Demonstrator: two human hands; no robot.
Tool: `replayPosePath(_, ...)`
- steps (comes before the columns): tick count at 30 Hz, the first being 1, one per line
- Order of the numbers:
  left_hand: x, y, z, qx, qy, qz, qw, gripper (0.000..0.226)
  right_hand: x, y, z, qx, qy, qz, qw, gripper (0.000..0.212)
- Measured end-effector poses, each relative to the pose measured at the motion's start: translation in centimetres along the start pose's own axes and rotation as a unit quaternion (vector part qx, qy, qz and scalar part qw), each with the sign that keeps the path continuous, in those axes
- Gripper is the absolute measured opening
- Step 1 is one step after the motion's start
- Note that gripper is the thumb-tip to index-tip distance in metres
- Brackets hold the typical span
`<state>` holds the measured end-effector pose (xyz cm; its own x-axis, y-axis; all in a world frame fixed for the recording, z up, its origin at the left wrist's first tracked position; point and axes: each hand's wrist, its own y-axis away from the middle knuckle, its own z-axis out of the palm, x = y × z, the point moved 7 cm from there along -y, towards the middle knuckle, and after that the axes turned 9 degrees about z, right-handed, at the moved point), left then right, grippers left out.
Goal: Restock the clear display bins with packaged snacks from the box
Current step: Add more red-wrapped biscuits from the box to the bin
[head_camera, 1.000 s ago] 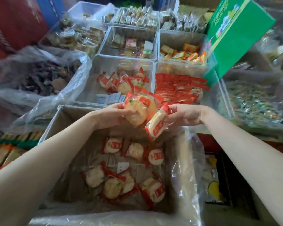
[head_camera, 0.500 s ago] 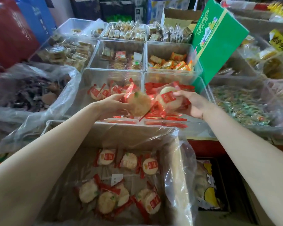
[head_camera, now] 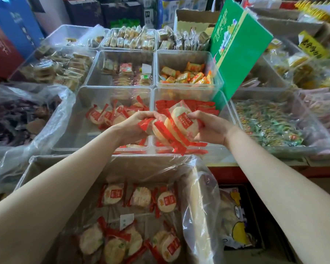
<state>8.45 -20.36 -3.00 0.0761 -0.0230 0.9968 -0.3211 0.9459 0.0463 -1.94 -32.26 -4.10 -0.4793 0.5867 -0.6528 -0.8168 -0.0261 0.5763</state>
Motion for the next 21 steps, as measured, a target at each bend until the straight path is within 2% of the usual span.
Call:
replayPosePath(1,0.0,-0.7,0.3,0.025,-0.002,0.005,1.000,0.045,0.2,-0.1,-0.2,0.005,0.008,0.015,1.000,0.041)
replayPosePath(3,0.1,-2.3,-0.5,0.129,-0.047,0.027,0.990,0.033,0.1,-0.2,-0.7,0.022,-0.008,0.008,1.000,0.033)
replayPosePath(5,0.3,-3.5,-1.7,0.241,-0.100,0.044,0.964,0.034,-0.9,-0.3,-1.9,0.049,-0.082,-0.038,0.995,0.027)
replayPosePath(7,0.4,-4.7,-1.5,0.277,-0.141,0.058,0.949,0.040,-1.5,-0.8,-3.5,0.069,-0.171,-0.064,0.981,0.036)
replayPosePath(9,-0.1,-6.3,-0.4,0.265,-0.176,0.062,0.946,0.044,-1.3,-1.5,-4.9,0.092,-0.198,-0.049,0.975,0.045)
replayPosePath(11,-0.8,-7.9,0.7,0.249,-0.222,0.059,0.941,0.039,-1.0,-2.1,-5.9,0.124,-0.176,-0.025,0.976,0.042)
replayPosePath(13,-0.9,-9.4,2.1,0.225,-0.279,0.056,0.932,0.046,-1.7,-2.2,-7.5,0.160,-0.149,-0.017,0.976,0.035)
replayPosePath(15,-1.0,-11.1,3.6,0.179,-0.253,0.061,0.949,0.063,-3.8,-1.5,-9.9,0.205,-0.118,-0.051,0.970,0.029)
replayPosePath(17,-1.4,-12.9,4.3,0.135,-0.256,0.061,0.955,0.068,-7.0,-0.4,-13.1,0.256,-0.062,-0.118,0.957,0.031)
replayPosePath(19,-2.8,-14.7,4.6,0.075,-0.377,0.043,0.922,0.056,-9.4,0.0,-15.6,0.290,0.084,-0.144,0.942,0.041)
replayPosePath(20,-3.7,-15.5,5.1,0.035,-0.439,0.036,0.897,0.048,-10.2,-0.3,-16.5,0.309,0.205,-0.133,0.919,0.044)
replayPosePath(21,-5.0,-16.3,5.9,-0.016,-0.484,0.028,0.874,0.043,-10.7,-0.8,-17.2,0.323,0.345,-0.114,0.874,0.045)
